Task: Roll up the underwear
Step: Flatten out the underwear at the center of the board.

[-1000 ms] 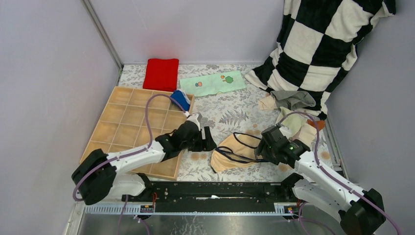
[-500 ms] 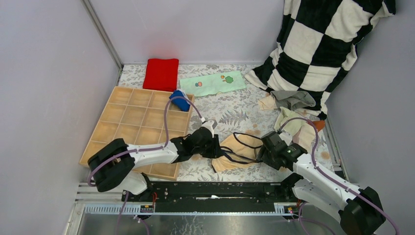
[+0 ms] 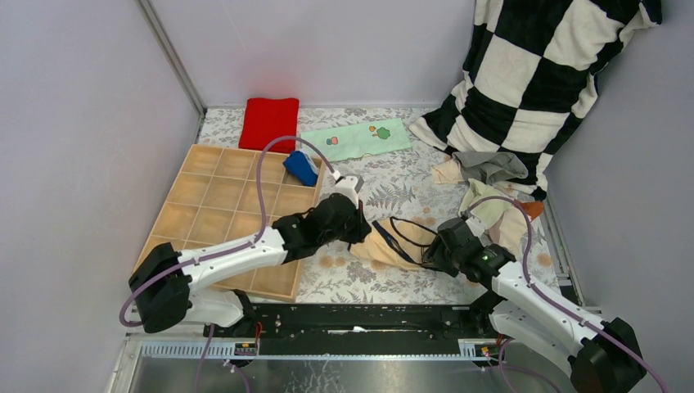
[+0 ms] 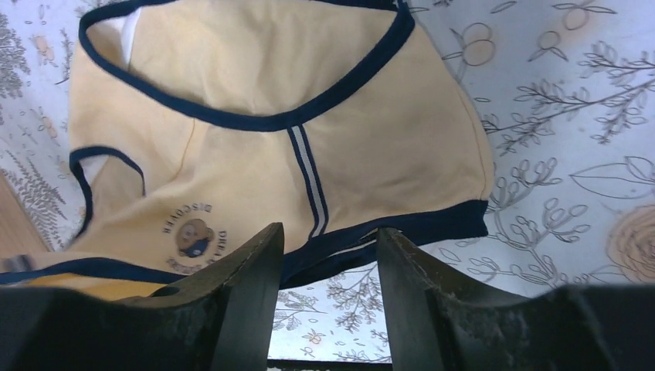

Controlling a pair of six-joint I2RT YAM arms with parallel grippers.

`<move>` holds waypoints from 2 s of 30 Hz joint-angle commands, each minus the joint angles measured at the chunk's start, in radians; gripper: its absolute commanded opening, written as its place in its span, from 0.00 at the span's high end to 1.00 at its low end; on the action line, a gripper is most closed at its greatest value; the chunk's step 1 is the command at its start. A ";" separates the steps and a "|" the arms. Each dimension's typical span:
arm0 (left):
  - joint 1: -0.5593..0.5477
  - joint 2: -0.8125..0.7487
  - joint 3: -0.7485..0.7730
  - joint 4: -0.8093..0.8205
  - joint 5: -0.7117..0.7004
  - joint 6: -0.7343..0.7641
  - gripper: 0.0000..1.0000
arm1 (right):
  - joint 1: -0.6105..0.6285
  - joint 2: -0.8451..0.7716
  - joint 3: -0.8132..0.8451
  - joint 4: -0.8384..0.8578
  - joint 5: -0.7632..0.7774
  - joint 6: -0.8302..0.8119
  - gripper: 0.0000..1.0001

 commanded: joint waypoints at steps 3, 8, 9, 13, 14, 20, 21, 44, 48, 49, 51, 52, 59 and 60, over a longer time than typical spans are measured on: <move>-0.003 -0.032 0.139 -0.113 -0.033 0.186 1.00 | 0.003 0.020 0.068 0.007 0.023 -0.002 0.42; -0.066 -0.077 0.125 -0.114 0.164 0.249 1.00 | 0.001 -0.077 0.168 -0.101 0.183 -0.003 0.40; -0.094 -0.090 0.106 -0.109 0.177 0.247 1.00 | 0.001 -0.095 0.187 -0.123 0.210 0.000 0.39; -0.227 -0.126 -0.014 -0.054 0.249 0.208 0.85 | 0.001 -0.157 0.235 -0.184 0.265 0.005 0.39; -0.260 -0.126 -0.042 -0.032 0.266 0.193 0.78 | 0.001 -0.164 0.243 -0.190 0.266 0.003 0.39; -0.392 -0.139 -0.140 0.026 0.229 0.080 0.42 | 0.001 -0.165 0.237 -0.206 0.250 0.000 0.38; -0.394 -0.159 -0.153 0.021 0.192 0.055 0.36 | 0.001 -0.161 0.231 -0.204 0.241 -0.001 0.38; -0.019 0.063 -0.031 0.010 -0.067 0.078 0.07 | -0.102 0.061 0.098 -0.065 0.029 -0.069 0.28; 0.022 0.149 0.003 0.014 -0.047 0.136 0.13 | -0.156 0.015 0.053 -0.053 -0.040 -0.087 0.27; 0.030 0.166 0.015 0.015 -0.046 0.156 0.13 | -0.156 0.006 0.050 -0.054 -0.042 -0.088 0.27; 0.043 0.203 0.044 0.012 -0.039 0.195 0.14 | -0.156 -0.011 0.047 -0.054 -0.045 -0.088 0.27; 0.047 0.224 0.061 0.016 -0.031 0.215 0.15 | -0.156 -0.018 0.046 -0.052 -0.049 -0.089 0.27; 0.050 0.391 0.211 0.014 0.109 0.372 0.22 | -0.156 -0.067 0.075 -0.070 -0.045 -0.111 0.27; 0.050 0.409 0.226 0.011 0.104 0.385 0.23 | -0.156 -0.072 0.084 -0.080 -0.038 -0.116 0.27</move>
